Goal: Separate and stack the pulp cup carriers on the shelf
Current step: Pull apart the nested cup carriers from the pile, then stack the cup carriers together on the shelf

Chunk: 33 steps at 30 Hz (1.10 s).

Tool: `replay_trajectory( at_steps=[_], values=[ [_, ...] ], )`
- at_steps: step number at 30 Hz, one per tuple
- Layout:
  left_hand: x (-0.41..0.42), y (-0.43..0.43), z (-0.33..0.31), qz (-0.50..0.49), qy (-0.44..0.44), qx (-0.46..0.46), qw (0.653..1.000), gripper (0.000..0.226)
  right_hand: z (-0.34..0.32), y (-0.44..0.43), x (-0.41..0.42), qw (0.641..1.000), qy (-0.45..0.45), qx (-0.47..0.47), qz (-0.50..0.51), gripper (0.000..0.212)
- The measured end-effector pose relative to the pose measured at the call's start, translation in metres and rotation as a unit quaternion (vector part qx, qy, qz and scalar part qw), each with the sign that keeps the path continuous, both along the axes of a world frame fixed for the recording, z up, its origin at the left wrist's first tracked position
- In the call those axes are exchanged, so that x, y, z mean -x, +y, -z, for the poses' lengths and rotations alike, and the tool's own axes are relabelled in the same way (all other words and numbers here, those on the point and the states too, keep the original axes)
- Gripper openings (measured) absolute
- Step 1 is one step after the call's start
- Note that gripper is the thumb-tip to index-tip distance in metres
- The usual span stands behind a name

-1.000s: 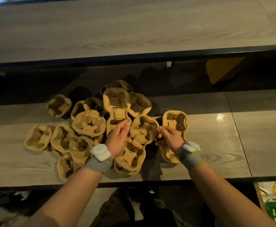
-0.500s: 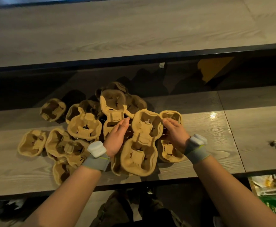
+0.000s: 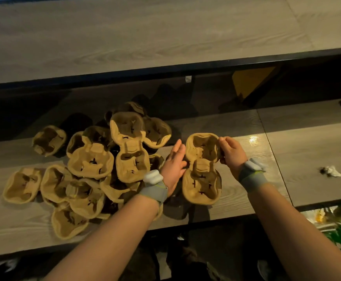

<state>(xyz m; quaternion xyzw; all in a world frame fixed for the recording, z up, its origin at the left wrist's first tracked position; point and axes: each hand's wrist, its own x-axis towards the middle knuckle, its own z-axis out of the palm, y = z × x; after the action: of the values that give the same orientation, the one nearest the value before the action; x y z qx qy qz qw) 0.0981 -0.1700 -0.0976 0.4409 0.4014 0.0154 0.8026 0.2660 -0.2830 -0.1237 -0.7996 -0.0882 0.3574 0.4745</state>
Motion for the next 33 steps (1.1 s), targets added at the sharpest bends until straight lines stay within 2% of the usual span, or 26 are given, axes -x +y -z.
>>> replay_trajectory(
  at_steps=[3,7,13,15,19,22,25,29,33],
  values=[
    [-0.002,-0.003,0.010,-0.010,0.022,-0.036,0.999,0.057,0.023,0.001,-0.004,0.999,-0.039,0.027,-0.012,0.033],
    [0.003,0.005,0.019,0.052,0.089,-0.164,0.981,0.060,0.043,0.005,-0.011,0.991,-0.110,0.065,-0.030,0.029],
    [0.010,0.008,0.020,0.085,0.080,-0.145,0.983,0.057,0.052,0.003,-0.017,0.990,-0.119,0.068,-0.024,0.019],
    [0.008,0.010,0.019,0.085,0.080,-0.146,0.982,0.057,0.051,0.004,-0.014,0.992,-0.108,0.064,-0.013,0.026],
    [0.006,0.008,0.021,0.129,0.094,-0.161,0.974,0.058,0.055,0.000,-0.009,0.990,-0.117,0.068,-0.044,0.025],
    [0.003,0.005,0.026,0.151,0.109,-0.189,0.964,0.055,0.063,-0.002,-0.009,0.991,-0.101,0.080,-0.030,0.040],
    [0.002,0.007,0.026,0.160,0.111,-0.201,0.960,0.055,0.067,-0.002,-0.010,0.995,-0.068,0.064,-0.027,0.035],
    [0.009,0.018,0.013,0.135,0.096,-0.167,0.972,0.055,0.061,0.001,-0.018,0.993,-0.083,0.080,-0.035,0.039],
    [0.032,0.049,-0.014,0.089,0.047,-0.199,0.975,0.063,0.036,0.025,-0.024,0.989,-0.116,0.084,-0.039,0.049]
  ],
)
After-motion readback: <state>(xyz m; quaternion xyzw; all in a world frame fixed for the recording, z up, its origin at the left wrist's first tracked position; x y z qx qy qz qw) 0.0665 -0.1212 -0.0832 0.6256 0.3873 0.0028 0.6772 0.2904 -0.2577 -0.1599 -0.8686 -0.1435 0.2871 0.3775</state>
